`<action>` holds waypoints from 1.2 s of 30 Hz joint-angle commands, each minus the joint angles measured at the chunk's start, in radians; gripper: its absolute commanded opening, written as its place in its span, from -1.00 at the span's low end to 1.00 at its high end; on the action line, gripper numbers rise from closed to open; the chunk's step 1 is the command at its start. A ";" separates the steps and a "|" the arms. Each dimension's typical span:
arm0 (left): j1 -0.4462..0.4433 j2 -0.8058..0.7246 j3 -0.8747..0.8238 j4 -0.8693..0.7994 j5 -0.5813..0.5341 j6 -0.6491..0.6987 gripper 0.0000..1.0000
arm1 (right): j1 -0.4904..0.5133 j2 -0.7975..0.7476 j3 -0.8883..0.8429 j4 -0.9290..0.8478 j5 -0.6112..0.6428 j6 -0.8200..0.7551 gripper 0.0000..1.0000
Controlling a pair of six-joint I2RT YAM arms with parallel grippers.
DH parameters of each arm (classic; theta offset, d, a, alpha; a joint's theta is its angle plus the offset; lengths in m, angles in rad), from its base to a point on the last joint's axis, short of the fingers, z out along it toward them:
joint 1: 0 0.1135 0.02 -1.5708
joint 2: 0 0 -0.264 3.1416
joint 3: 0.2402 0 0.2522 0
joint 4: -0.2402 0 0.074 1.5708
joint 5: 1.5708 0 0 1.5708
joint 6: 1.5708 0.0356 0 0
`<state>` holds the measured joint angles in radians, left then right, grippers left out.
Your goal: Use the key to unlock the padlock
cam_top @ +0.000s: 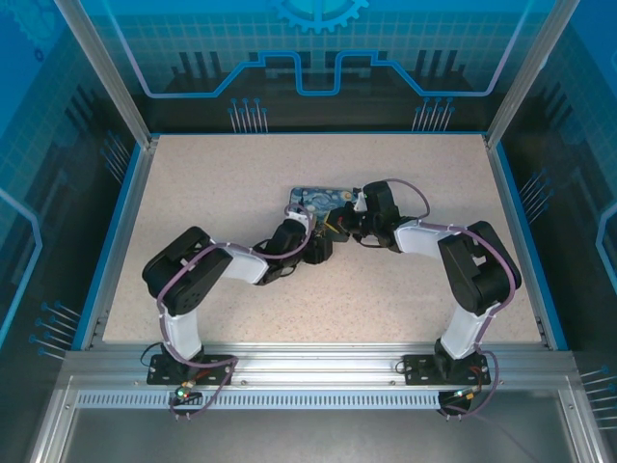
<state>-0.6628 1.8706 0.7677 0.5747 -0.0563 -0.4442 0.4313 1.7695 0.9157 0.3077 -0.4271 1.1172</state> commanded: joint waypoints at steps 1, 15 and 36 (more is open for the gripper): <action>-0.015 0.055 0.041 0.011 0.060 0.002 0.34 | 0.006 0.026 -0.011 -0.019 -0.010 -0.009 -1.00; 0.037 0.071 0.034 0.222 0.282 -0.194 0.37 | 0.004 0.034 -0.017 -0.032 -0.006 -0.020 -1.00; 0.078 0.124 -0.094 0.401 0.126 -0.385 0.40 | 0.003 0.032 -0.012 -0.032 -0.005 -0.020 -1.00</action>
<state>-0.5991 1.9644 0.6964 0.9871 0.1509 -0.7925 0.4313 1.7737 0.9157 0.3172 -0.4263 1.1130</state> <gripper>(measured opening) 0.700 0.043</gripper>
